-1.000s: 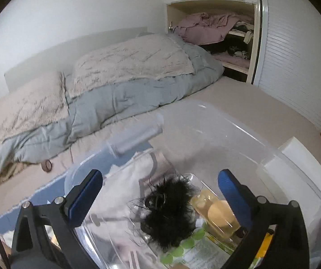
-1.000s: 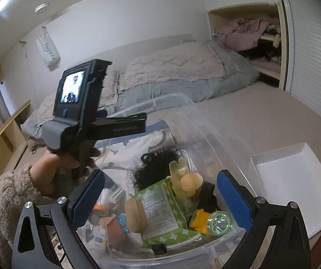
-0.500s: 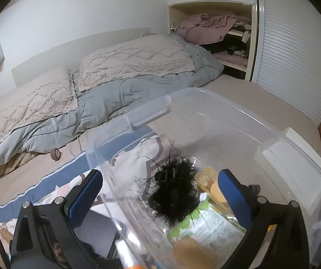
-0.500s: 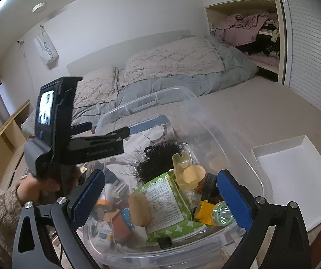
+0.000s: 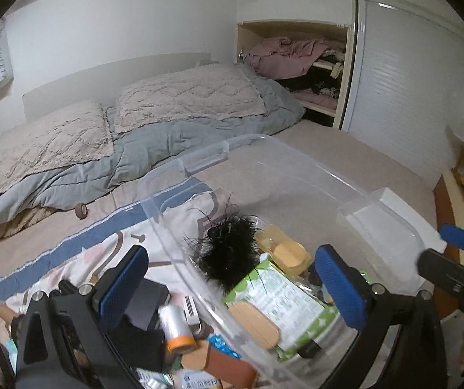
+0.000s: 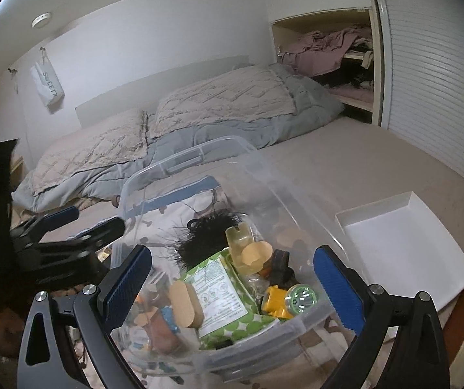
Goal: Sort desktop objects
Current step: 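Withdraw both open grippers from the bin back toward the clutter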
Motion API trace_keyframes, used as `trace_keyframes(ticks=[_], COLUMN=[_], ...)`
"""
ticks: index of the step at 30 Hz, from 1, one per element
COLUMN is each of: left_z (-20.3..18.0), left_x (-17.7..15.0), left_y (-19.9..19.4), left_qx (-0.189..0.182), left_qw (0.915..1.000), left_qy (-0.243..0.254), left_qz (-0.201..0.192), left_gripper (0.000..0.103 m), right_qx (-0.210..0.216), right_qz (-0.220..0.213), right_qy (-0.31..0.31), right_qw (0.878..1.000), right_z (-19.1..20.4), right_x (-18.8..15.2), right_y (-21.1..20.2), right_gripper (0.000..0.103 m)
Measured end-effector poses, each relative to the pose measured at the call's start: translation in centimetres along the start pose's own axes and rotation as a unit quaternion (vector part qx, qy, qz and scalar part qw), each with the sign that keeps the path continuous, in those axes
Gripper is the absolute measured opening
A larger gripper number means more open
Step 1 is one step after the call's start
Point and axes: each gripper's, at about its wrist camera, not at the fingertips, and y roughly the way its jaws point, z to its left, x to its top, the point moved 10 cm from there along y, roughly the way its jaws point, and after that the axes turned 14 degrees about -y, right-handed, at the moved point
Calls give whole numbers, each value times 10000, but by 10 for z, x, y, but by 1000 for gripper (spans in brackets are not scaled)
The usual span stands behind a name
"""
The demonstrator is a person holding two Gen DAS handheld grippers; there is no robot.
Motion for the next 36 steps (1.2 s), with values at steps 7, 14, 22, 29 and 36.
trace_keyframes(ticks=[7, 14, 22, 29, 36], left_z=[9, 24, 42, 74, 115], left_x=[-15, -31, -41, -52, -60], left_y=[-40, -71, -105, -130, -161], left_qx=[5, 68, 219, 419, 792], left_qw=[9998, 9989, 9973, 9943, 9893], left_qy=[-161, -370, -514, -776, -910], left_qz=[-132, -290, -473, -593, -824], left_gripper=[103, 103, 103, 103, 103], right_qx=[-190, -243, -177, 116, 423], right_qz=[-66, -167, -291, -395, -535], right_qy=[-91, -195, -432, -801, -1019], right_qw=[9998, 9994, 9985, 9959, 9925], right_z=[5, 14, 39, 79, 116], right_x=[-9, -14, -20, -20, -18], right_y=[-8, -25, -36, -47, -51], right_gripper=[103, 103, 103, 103, 103])
